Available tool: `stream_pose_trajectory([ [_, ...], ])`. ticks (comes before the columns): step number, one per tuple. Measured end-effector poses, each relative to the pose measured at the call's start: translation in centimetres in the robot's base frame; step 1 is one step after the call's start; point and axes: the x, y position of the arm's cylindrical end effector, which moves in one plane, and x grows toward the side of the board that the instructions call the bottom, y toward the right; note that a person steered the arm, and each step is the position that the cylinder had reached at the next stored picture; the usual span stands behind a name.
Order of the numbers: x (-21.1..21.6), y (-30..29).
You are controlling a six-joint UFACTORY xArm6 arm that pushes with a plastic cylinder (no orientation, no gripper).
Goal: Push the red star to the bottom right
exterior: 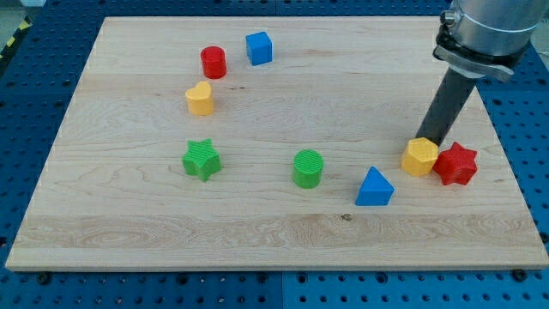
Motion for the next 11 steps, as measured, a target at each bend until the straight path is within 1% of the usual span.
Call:
stream_pose_trajectory([
  [1, 1.8, 0.3],
  [2, 2.9, 2.2],
  [5, 3.6, 5.6],
  [7, 6.1, 6.0],
  [8, 5.5, 6.1],
  [9, 0.9, 6.7],
  [10, 2.4, 10.8],
  [11, 4.7, 14.9],
])
